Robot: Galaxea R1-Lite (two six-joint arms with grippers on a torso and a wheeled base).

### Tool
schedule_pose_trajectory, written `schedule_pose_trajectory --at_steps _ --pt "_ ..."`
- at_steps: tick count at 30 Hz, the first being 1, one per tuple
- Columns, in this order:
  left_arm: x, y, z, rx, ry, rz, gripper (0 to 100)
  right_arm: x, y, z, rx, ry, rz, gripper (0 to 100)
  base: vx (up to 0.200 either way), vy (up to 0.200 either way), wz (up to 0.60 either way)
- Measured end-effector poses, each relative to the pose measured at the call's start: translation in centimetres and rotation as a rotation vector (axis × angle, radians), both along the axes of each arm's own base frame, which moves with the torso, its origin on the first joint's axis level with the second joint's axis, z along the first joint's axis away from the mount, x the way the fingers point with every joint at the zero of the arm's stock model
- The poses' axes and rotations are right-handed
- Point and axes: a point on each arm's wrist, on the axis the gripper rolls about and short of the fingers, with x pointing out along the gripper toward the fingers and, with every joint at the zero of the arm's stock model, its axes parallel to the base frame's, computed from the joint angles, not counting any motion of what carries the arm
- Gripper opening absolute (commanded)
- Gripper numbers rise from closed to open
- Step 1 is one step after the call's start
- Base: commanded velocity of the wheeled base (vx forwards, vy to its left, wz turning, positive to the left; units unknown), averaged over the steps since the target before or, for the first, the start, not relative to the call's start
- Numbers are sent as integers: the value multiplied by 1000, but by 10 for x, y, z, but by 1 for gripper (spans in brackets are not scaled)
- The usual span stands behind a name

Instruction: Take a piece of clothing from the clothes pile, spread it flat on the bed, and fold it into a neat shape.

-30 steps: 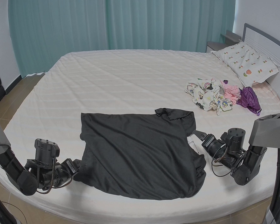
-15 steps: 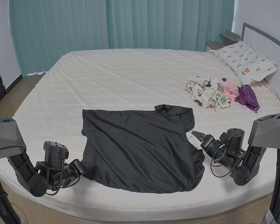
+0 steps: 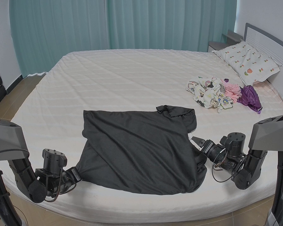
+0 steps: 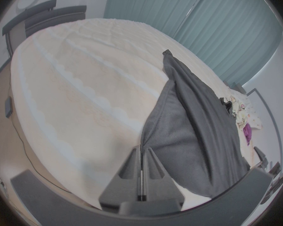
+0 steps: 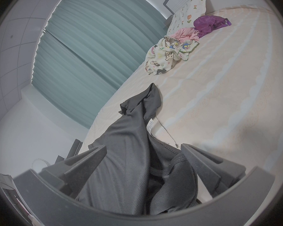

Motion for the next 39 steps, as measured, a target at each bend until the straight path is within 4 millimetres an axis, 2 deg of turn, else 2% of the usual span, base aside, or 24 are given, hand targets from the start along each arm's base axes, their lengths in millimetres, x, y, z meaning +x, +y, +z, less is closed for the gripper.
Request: schedule_pose_trajectory --at_steps 8,14,20,26,29,39 --pt "-9 26 2 162 28 40 0 2 -4 -7 -16 24 -12 100 0 0 0" --pt "-15 39 3 214 74 63 0 6 -7 -14 -21 34 -22 100 0 0 0" --pt "-24 43 9 226 146 65 0 10 -7 -21 -24 46 -23 100 0 0 0" --pt "-22 45 21 216 121 75 0 9 -5 -25 -28 54 -18 100 0 0 0" --pt "-20 48 24 210 106 87 0 2 -7 -23 -42 66 0 100 0 0 0" --pt "-11 57 25 122 92 72 0 -40 -9 -22 -173 119 206 100 0 0 0"
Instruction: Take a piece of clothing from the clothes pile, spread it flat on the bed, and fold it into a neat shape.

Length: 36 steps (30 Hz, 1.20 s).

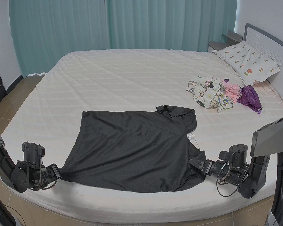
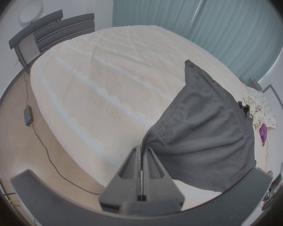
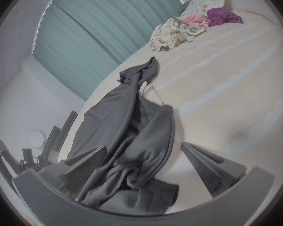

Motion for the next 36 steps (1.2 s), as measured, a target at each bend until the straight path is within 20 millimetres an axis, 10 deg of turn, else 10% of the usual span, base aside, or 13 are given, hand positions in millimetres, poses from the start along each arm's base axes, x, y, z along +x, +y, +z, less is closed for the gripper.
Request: schedule_pose_trajectory --at_steps 8,9,36 --pt "3 2 -3 -19 6 -5 0 -18 -3 -1 -37 9 114 100 0 0 0" --pt "3 1 -4 -24 6 -9 0 -19 -3 -2 -51 10 128 0 0 0 0" --pt "-14 -2 -12 21 64 -87 0 -81 -28 15 -165 193 227 0 0 0 0"
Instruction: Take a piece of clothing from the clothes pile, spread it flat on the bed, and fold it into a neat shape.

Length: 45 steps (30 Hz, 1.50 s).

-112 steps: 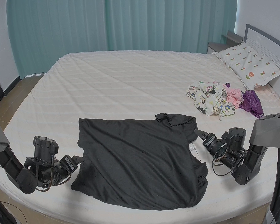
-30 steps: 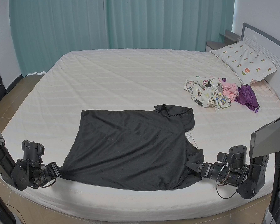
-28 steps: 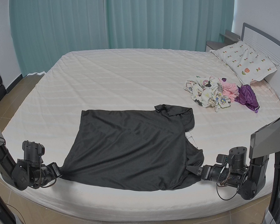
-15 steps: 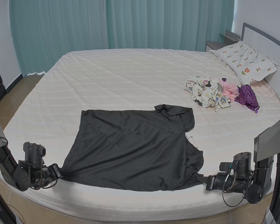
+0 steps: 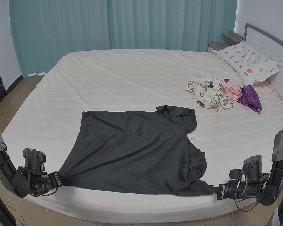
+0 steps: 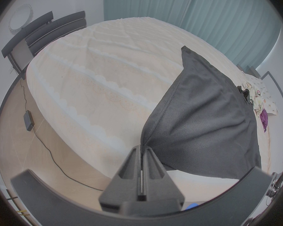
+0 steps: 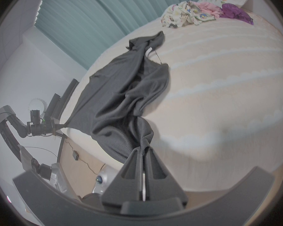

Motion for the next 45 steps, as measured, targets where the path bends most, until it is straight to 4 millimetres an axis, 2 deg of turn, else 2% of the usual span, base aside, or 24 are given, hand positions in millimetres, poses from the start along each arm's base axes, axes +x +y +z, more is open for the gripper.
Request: schedule_pose_trajectory --at_steps 5,14,15,19,20,23,28,32,39,45 --pt "-7 -1 1 18 36 -27 0 -9 -3 1 -41 62 19 0 0 0 0" --pt "-32 -1 6 54 226 -87 0 -23 -9 4 -112 131 65 0 0 0 0" --pt "-34 -1 7 57 242 -93 0 -25 -9 5 -116 132 70 100 0 0 0" --pt "-38 -2 12 63 289 -107 0 -27 -9 9 -125 119 82 100 0 0 0" --pt "-39 -2 12 64 292 -108 100 -27 -9 9 -126 118 82 100 0 0 0" --pt "-36 -2 17 61 273 -111 100 -23 -9 10 -118 104 73 100 0 0 0" --pt "-28 -2 24 43 222 -102 100 -6 -7 15 -78 59 23 100 0 0 0" --pt "-23 -2 31 24 177 -84 100 11 -6 23 -12 31 -50 100 0 0 0" --pt "-3 -4 55 -93 40 -37 100 40 -1 36 61 -37 -106 100 0 0 0" --pt "6 -5 66 -128 -13 -29 100 73 4 40 113 -80 -147 100 0 0 0"
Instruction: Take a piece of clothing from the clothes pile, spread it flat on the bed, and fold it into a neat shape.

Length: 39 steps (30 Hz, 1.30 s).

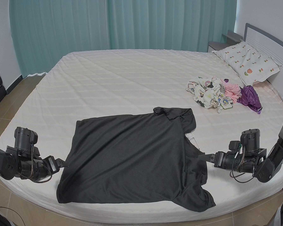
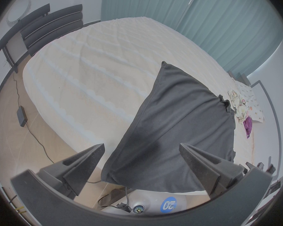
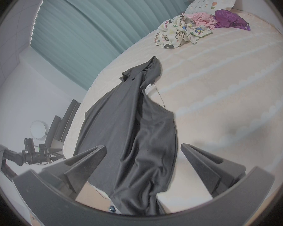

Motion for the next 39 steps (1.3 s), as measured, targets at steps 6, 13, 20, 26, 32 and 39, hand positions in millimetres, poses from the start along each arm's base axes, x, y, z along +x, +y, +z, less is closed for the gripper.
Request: schedule_pose_trajectory --at_steps 6,13,20,26,32,39 --pt "2 -1 2 -39 -8 -8 100 40 7 -3 21 -48 -17 100 0 0 0" --pt "3 -3 3 -117 -7 -6 100 91 14 -24 41 -48 -43 100 0 0 0" --pt "5 -3 3 -150 -1 -5 100 120 15 -49 112 6 -96 0 0 0 0" --pt "7 -3 0 -151 13 1 100 126 13 -59 154 36 -129 0 0 0 0" --pt "8 -3 -2 -151 20 2 100 130 -4 -55 204 32 -200 0 0 0 0" --pt "8 -2 -2 -146 22 6 100 119 -30 -47 201 41 -273 0 0 0 0"
